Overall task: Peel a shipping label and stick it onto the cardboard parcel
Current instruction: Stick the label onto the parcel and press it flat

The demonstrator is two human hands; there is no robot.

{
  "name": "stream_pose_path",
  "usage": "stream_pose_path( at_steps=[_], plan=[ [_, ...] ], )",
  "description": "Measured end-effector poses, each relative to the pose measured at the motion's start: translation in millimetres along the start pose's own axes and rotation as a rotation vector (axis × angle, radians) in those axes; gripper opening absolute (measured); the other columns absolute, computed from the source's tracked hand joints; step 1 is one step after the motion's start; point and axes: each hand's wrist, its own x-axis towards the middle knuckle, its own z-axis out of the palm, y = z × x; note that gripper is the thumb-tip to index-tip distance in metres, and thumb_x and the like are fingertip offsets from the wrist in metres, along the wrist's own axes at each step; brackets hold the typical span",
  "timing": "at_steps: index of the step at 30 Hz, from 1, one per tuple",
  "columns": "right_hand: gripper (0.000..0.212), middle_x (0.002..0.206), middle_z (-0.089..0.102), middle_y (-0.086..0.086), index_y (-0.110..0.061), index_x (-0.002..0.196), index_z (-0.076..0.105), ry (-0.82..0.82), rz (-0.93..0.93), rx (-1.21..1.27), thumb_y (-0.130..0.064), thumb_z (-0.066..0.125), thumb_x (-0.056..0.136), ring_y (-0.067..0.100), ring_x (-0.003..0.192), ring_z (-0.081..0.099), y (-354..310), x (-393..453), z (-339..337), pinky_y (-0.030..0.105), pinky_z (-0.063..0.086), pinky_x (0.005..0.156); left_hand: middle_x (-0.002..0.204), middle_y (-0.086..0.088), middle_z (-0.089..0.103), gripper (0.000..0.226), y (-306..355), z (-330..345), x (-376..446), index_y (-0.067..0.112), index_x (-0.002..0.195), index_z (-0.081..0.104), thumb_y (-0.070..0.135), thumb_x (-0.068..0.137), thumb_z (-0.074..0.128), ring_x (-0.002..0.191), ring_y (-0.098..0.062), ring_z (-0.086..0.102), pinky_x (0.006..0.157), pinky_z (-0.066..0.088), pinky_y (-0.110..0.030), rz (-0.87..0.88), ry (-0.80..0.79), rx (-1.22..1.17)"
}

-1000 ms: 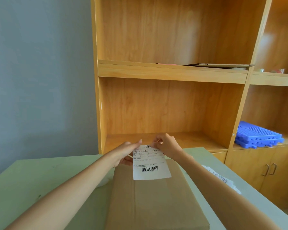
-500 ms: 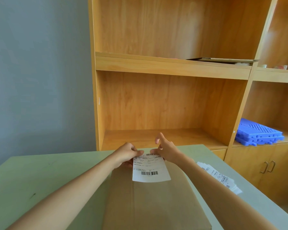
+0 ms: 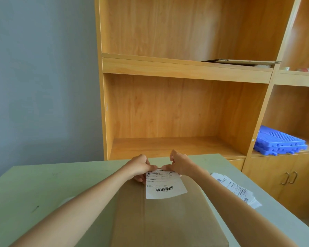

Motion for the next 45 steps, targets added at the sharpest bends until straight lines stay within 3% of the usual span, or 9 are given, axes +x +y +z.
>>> stream_pose_path(
  at_steps=[12,16,20,27,31,33,36,38,45],
  plan=[
    [0.054,0.109,0.053,0.013,-0.012,0.102,0.037,-0.026,0.023,-0.013,-0.043,0.076,0.079,0.014,0.052,0.05,-5.8,-5.5,3.3,0.023,0.036,0.042,0.08,-0.004,0.074,0.024,8.9,1.5,1.9,0.011,0.089,0.054,0.035,0.096,0.056,0.042,-0.008,0.064,0.037,0.039,-0.017,-0.081,-0.069,0.207],
    [0.061,0.103,0.046,0.007,-0.007,0.118,0.042,-0.035,0.044,-0.022,-0.044,0.074,0.081,0.01,0.049,0.053,-9.6,-11.5,2.3,0.021,0.037,0.042,0.084,-0.005,0.076,0.031,10.4,2.5,2.2,0.006,0.102,0.058,0.037,0.095,0.055,0.051,-0.012,0.066,0.043,0.043,-0.02,-0.097,-0.058,0.23],
    [0.073,0.1,0.047,0.006,-0.006,0.124,0.04,-0.005,0.075,-0.023,-0.051,0.074,0.077,0.011,0.048,0.054,-13.7,-11.3,3.1,0.022,0.04,0.042,0.058,0.007,0.067,0.038,6.4,6.8,5.8,0.014,0.077,0.053,0.05,0.091,0.056,0.055,-0.016,0.07,0.044,0.046,-0.02,-0.066,-0.007,0.28],
    [0.071,0.083,0.041,0.0,-0.006,0.122,0.041,0.004,0.131,-0.009,-0.045,0.078,0.076,0.015,0.053,0.055,-18.1,-9.3,4.4,0.024,0.044,0.043,0.076,-0.006,0.075,0.05,-0.2,5.9,11.4,0.01,0.08,0.056,0.06,0.083,0.062,0.071,-0.024,0.075,0.057,0.054,-0.028,-0.074,0.007,0.299],
    [0.071,0.094,0.044,0.004,-0.005,0.124,0.04,-0.007,0.148,-0.017,-0.045,0.077,0.078,0.014,0.054,0.055,-17.4,-11.2,3.7,0.023,0.042,0.043,0.065,-0.003,0.073,0.049,0.0,4.4,8.7,0.011,0.075,0.059,0.059,0.084,0.061,0.052,-0.014,0.069,0.049,0.05,-0.023,-0.088,0.004,0.298],
    [0.076,0.1,0.047,0.005,-0.005,0.125,0.039,-0.008,0.155,-0.03,-0.049,0.077,0.075,0.02,0.066,0.06,-18.1,-10.9,4.3,0.025,0.046,0.048,0.059,-0.001,0.072,0.046,-0.8,2.8,7.1,0.011,0.073,0.061,0.055,0.087,0.06,0.046,-0.011,0.066,0.044,0.047,-0.019,-0.106,-0.004,0.297],
    [0.087,0.123,0.05,0.012,-0.006,0.13,0.036,0.005,0.172,-0.101,-0.057,0.076,0.071,0.031,0.108,0.06,-19.6,-7.1,8.6,0.037,0.054,0.078,0.052,0.001,0.068,0.047,-3.0,0.0,5.8,0.011,0.075,0.061,0.057,0.085,0.061,0.043,-0.01,0.065,0.042,0.045,-0.018,-0.127,0.004,0.293],
    [0.089,0.129,0.05,0.012,-0.006,0.132,0.035,0.018,0.18,-0.117,-0.058,0.076,0.071,0.034,0.118,0.055,-19.7,-5.7,11.1,0.042,0.051,0.091,0.055,0.001,0.069,0.052,-3.6,-2.1,3.4,0.01,0.08,0.062,0.062,0.082,0.06,0.042,-0.01,0.063,0.042,0.044,-0.018,-0.132,0.011,0.291],
    [0.082,0.12,0.052,0.012,-0.007,0.128,0.036,0.02,0.188,-0.124,-0.057,0.073,0.075,0.03,0.107,0.063,-16.1,-10.6,7.0,0.038,0.054,0.079,0.055,0.002,0.068,0.038,-8.4,-5.4,2.4,0.011,0.082,0.058,0.048,0.089,0.06,0.041,-0.01,0.062,0.039,0.04,-0.017,-0.131,0.023,0.274]
  ],
)
